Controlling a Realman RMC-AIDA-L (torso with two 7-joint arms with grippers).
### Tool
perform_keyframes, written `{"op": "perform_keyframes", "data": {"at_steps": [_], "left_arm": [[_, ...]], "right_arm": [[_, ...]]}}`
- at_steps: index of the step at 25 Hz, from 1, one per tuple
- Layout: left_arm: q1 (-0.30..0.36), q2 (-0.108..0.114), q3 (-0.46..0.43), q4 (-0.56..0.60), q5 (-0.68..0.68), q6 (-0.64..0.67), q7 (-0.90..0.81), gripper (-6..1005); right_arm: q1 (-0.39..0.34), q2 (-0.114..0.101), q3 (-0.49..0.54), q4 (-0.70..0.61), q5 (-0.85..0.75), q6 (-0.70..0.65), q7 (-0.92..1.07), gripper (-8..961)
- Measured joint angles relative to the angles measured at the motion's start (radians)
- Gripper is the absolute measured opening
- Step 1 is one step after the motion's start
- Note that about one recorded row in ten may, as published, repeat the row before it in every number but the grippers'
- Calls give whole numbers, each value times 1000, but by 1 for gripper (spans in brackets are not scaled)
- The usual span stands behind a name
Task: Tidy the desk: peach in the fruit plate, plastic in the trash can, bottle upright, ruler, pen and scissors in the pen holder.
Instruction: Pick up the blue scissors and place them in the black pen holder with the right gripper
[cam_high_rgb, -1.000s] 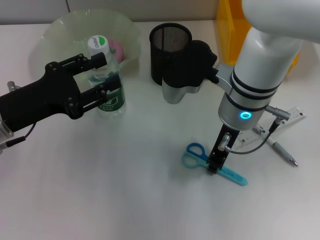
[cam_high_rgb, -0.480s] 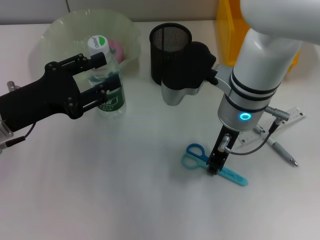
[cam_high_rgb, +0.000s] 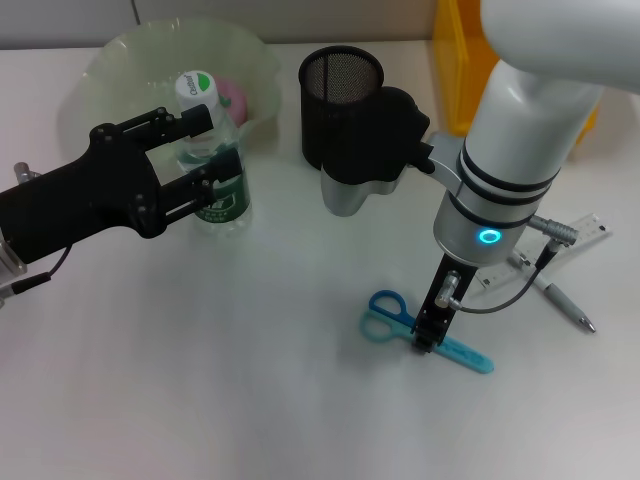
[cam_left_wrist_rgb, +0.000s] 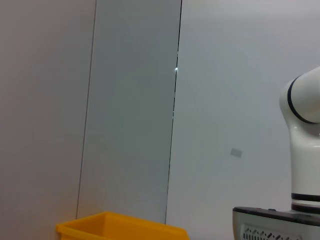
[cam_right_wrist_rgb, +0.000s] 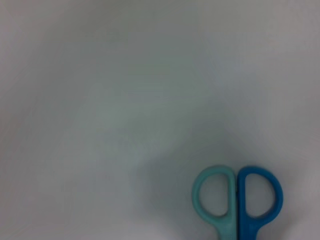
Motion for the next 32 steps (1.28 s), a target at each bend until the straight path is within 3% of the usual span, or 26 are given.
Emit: {"op": "perform_keyframes", "data": {"at_steps": [7, 14, 25, 32], "left_arm": [[2, 1, -1, 0, 1, -1, 0, 588], [9, 2, -1, 0, -9, -1, 0, 588], [12, 3, -6, 1, -47, -1, -2, 588], [12, 5, -6, 3, -48, -1, -5, 588]], "right_arm": [[-45, -2, 11, -57, 0, -6, 0, 220], [-154, -9, 47, -197, -9, -42, 7, 220], [-384, -7, 143, -464, -71, -65, 4, 219], [-474, -3, 200, -596, -67, -58, 1, 219]]}}
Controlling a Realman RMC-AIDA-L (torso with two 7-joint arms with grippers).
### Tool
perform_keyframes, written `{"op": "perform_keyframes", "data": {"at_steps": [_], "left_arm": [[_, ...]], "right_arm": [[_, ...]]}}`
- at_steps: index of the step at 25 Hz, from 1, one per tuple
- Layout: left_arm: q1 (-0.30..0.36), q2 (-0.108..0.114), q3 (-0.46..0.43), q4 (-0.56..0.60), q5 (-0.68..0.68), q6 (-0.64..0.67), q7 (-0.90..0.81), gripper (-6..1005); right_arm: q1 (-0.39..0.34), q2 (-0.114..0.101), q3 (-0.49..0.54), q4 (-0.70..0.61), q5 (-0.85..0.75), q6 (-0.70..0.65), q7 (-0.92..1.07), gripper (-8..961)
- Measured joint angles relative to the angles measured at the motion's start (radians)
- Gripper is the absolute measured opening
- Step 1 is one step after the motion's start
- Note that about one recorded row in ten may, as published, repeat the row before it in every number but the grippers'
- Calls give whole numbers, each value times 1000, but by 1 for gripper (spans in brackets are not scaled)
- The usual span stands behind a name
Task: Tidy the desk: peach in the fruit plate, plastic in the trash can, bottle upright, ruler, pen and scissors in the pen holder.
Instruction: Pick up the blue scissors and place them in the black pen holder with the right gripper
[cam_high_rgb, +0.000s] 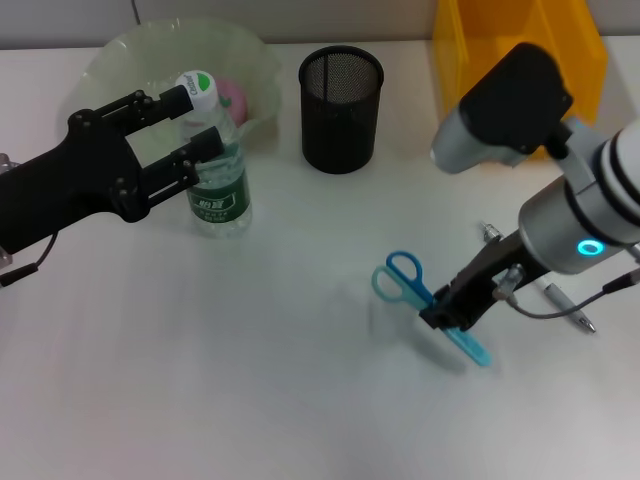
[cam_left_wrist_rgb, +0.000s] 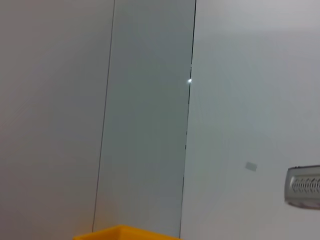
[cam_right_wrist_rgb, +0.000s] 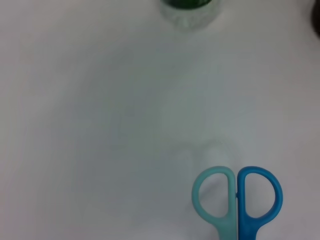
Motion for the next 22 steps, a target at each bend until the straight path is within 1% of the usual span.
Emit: {"op": "perform_keyframes", "data": {"at_steps": [4, 9, 12, 16, 22], "left_arm": [[1, 1, -13, 1, 0, 1, -5, 588], [8, 0, -19, -2, 0, 6, -5, 588], [10, 0, -19, -2, 0, 8, -4, 588], [12, -1, -20, -3, 1, 10, -4, 588], [14, -1, -19, -4, 5, 14, -5, 588]], "right_arm": [[-48, 0, 30, -73, 1, 5, -1, 219], [-124, -3, 50, -189, 28, 41, -13, 218], [-155, -2, 75, -232, 53, 60, -31, 218], [-182, -2, 116, -256, 114, 100, -66, 219], [-204, -3, 174, -254, 211, 192, -142, 219]]}}
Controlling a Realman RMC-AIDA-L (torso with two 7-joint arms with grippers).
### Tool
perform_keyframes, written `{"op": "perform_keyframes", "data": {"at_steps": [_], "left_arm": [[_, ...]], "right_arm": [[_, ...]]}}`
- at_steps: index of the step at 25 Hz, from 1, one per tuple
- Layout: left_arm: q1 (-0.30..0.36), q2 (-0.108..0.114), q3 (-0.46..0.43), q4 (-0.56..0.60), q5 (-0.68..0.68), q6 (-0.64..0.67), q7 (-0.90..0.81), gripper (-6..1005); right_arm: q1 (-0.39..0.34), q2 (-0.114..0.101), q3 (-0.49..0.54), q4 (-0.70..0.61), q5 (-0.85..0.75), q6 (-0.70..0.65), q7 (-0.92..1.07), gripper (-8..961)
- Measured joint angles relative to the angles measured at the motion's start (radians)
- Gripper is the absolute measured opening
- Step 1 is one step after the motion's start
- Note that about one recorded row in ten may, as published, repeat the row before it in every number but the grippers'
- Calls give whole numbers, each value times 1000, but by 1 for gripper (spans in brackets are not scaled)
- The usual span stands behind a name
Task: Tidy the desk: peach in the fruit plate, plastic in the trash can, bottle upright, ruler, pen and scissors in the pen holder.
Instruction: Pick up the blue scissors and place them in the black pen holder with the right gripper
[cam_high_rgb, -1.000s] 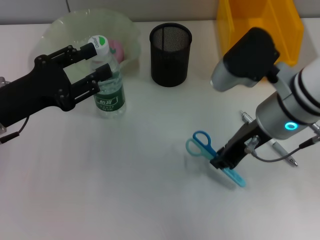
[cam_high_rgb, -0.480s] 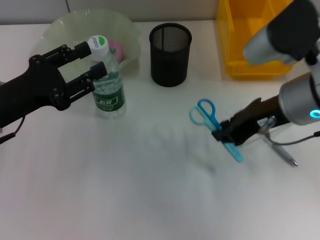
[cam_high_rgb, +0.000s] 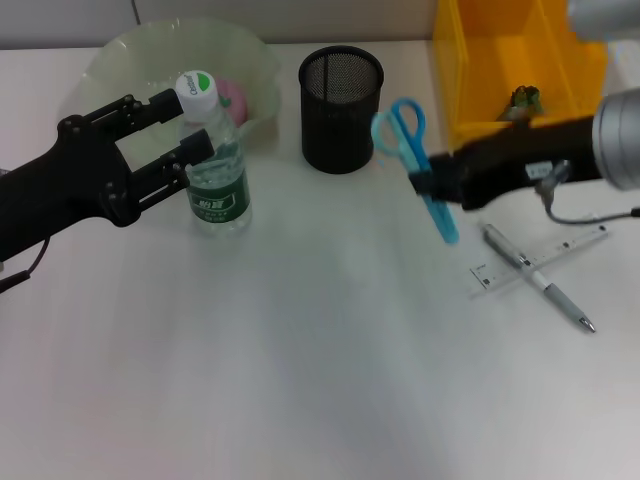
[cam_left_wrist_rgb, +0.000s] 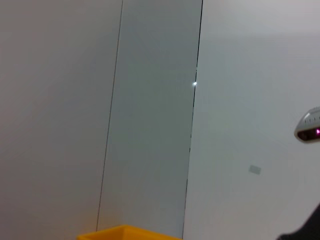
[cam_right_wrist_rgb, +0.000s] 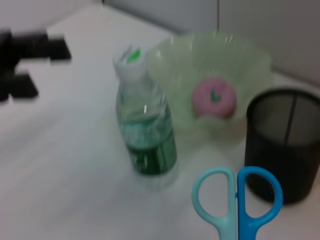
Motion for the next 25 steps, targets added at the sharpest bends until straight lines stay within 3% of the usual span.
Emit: {"op": "perform_keyframes", "data": {"at_steps": [5, 10, 18, 25], "left_arm": [[7, 0, 2, 0, 0, 0, 0, 588], [8, 0, 3, 0, 1, 0, -1, 588], [6, -1, 7, 0, -2, -5, 5, 588], [-4, -3, 8, 0, -3, -7, 7, 588]], "right_arm": [[-25, -2, 67, 50, 186, 73, -157, 219], [-21, -3, 134, 195, 398, 140, -374, 218], [97, -6, 272, 591, 748, 160, -813, 218], [233, -4, 365, 862, 792, 168, -998, 218]]}}
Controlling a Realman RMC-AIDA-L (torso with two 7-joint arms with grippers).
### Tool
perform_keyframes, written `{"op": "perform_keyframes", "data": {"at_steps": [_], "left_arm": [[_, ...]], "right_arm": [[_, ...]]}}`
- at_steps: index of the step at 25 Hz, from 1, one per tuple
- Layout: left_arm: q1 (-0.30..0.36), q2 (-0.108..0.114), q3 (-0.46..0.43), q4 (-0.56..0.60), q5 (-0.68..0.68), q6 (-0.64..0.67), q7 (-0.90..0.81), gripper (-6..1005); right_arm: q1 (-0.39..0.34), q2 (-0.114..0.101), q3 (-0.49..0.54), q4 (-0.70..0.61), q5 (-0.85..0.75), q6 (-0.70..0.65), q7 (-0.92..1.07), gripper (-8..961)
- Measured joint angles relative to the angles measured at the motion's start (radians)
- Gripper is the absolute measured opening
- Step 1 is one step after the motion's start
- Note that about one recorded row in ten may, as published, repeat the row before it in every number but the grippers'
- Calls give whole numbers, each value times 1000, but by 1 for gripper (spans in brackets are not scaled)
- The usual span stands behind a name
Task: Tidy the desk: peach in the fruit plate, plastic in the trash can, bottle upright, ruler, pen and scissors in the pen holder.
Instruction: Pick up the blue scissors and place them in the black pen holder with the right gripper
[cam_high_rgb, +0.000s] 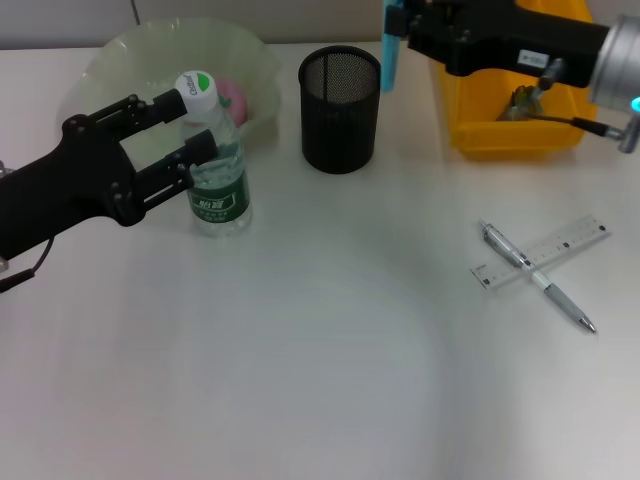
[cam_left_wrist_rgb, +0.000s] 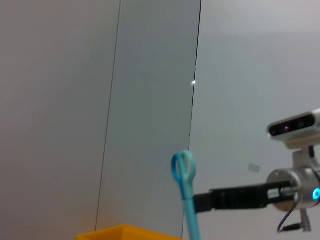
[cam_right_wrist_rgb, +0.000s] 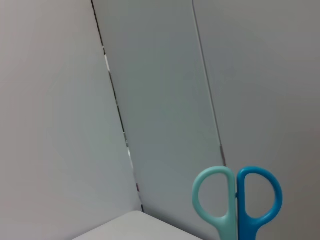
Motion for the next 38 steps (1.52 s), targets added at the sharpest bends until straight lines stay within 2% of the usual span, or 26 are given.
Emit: {"op": "perform_keyframes", "data": {"at_steps": [2, 3, 7, 17, 24, 38], "left_arm": [[-11, -1, 0, 0, 0, 0, 0, 588], [-11, -1, 0, 0, 0, 0, 0, 588], [-27, -1, 1, 0, 2, -4, 0, 588], [-34, -1, 1, -3, 4, -22, 1, 588], [-42, -1, 1, -12, 4, -27, 1, 588], [-47, -1, 1, -14, 4, -26, 1, 588]], "right_arm": [[38, 1, 17, 111, 72, 16, -120, 218], [38, 1, 17, 111, 72, 16, -120, 218], [70, -1, 18, 250, 239, 20, -345, 218], [133, 2, 13, 399, 258, 104, -488, 219], [155, 4, 7, 415, 259, 163, -493, 219], [187, 8, -3, 461, 284, 167, -561, 218]]}}
